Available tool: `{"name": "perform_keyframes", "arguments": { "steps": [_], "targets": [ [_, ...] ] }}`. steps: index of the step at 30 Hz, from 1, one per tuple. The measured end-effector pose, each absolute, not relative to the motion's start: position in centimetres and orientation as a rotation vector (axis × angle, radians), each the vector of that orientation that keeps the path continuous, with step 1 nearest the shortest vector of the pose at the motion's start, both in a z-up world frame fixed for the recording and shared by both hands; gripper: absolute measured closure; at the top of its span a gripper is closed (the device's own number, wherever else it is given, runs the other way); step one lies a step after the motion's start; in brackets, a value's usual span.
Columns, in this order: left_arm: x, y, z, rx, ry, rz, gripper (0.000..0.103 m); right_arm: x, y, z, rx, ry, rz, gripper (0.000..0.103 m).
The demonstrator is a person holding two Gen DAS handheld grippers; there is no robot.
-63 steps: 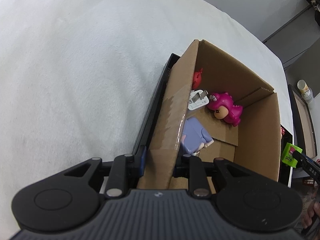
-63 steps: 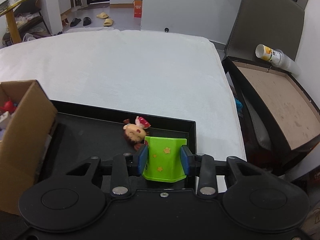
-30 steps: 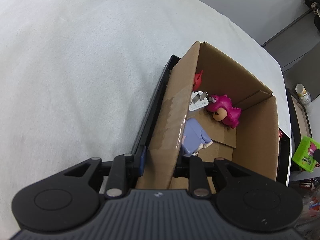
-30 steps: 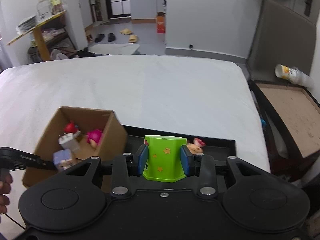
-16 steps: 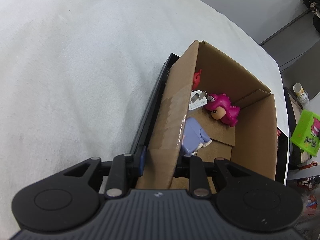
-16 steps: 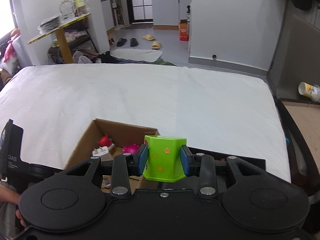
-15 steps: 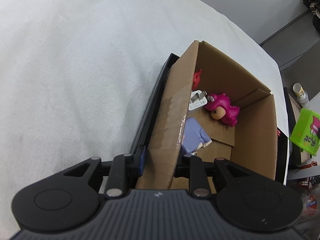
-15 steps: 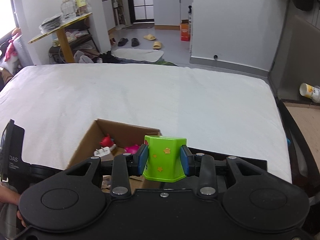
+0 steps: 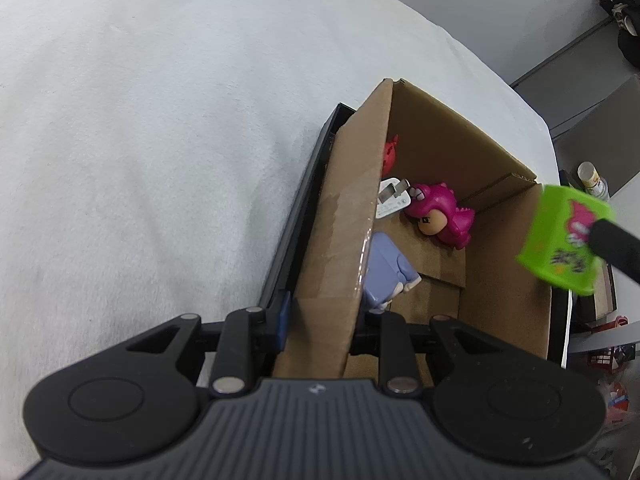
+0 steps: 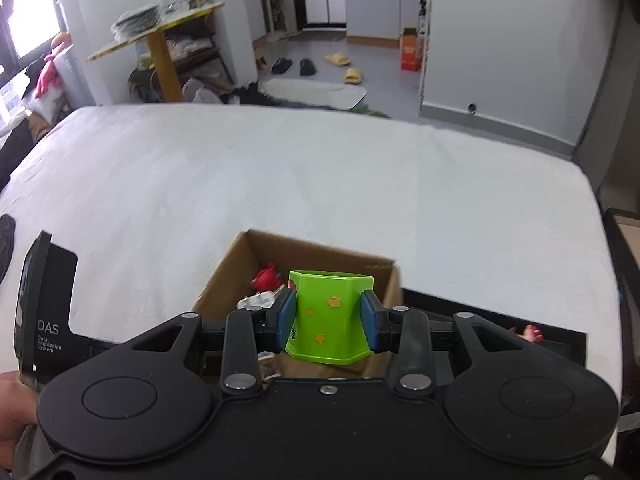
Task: Organize rigid objects
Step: 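Carry the green cup into the box and open the right gripper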
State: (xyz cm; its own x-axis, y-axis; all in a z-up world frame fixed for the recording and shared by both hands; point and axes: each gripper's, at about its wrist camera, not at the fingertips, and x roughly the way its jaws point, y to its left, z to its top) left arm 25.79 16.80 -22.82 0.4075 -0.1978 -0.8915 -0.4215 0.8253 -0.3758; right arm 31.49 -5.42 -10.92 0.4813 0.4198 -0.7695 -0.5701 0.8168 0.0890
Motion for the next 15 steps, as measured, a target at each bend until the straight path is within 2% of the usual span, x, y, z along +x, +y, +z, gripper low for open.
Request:
{"name": "perform_keyframes", "arguments": {
  "steps": [15],
  "targets": [
    [25.6,17.3,-23.0,-0.621,1.157,0.138,0.077,30.9,-2.8,-13.4,-0.255,0.977,0.603,0.067]
  ]
}}
